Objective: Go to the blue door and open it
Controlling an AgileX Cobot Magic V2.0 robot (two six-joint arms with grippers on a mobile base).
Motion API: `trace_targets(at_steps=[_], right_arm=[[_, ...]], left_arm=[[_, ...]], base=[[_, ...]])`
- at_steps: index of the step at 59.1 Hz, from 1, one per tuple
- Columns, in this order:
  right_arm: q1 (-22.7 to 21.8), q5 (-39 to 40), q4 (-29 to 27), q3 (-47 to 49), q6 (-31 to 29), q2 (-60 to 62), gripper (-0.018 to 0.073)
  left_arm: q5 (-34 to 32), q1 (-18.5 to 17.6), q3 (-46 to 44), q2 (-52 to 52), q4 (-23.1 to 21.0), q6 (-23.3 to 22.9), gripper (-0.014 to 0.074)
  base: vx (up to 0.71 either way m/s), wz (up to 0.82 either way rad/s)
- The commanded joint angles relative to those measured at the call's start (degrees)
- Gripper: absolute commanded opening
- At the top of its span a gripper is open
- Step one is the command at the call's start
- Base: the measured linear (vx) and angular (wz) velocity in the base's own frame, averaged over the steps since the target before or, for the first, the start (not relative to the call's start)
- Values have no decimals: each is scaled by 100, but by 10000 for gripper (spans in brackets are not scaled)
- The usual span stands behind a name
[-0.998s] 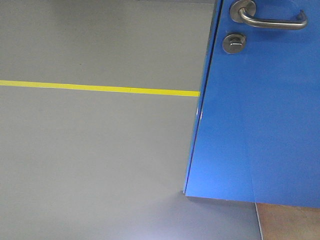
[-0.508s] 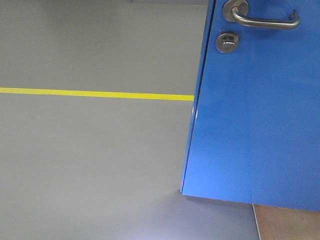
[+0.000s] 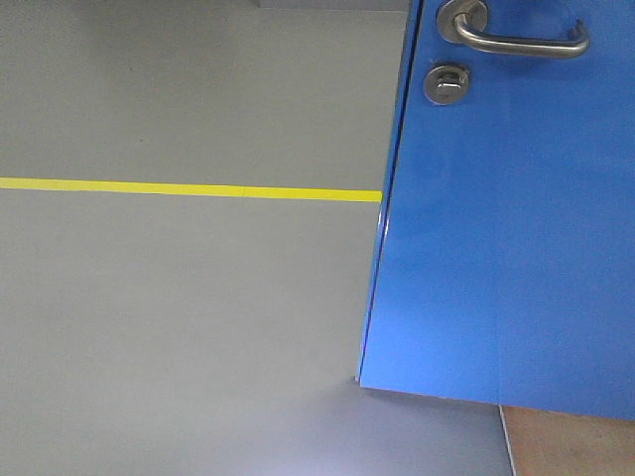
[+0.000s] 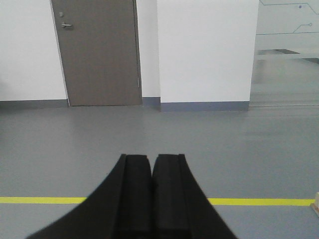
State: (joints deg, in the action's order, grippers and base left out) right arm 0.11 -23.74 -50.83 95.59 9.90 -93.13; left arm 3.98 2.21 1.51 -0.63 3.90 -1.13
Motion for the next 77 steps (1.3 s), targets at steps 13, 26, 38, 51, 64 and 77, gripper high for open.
trace_targets(at_steps=[13, 26, 38, 51, 64, 77], right_arm=[[-25, -256, 3238, -659, -188, 1209, -1], [-64, 868, 5441, -3279, -195, 2964, -1], [-641, 2007, 6216, -5698, -190, 4741, -1], [-1184, 2173, 6171, -7647, -190, 6409, -1], [-757, 2773, 5897, -9403, -185, 7574, -1], [-770, 2177, 5733, -9746, -229, 8940, -1]], left_arm=[[-462, -46, -171, -80, -10, -37, 73], [-462, -46, -171, -80, -10, -37, 73], [-462, -46, -171, -80, -10, -37, 73], [-462, -46, -171, -80, -10, -37, 73], [-462, -46, -171, -80, -10, -37, 73], [-459, -46, -171, -80, -10, -37, 73]], base=[[0, 0], [0, 0], [0, 0], [0, 0], [0, 0], [0, 0]])
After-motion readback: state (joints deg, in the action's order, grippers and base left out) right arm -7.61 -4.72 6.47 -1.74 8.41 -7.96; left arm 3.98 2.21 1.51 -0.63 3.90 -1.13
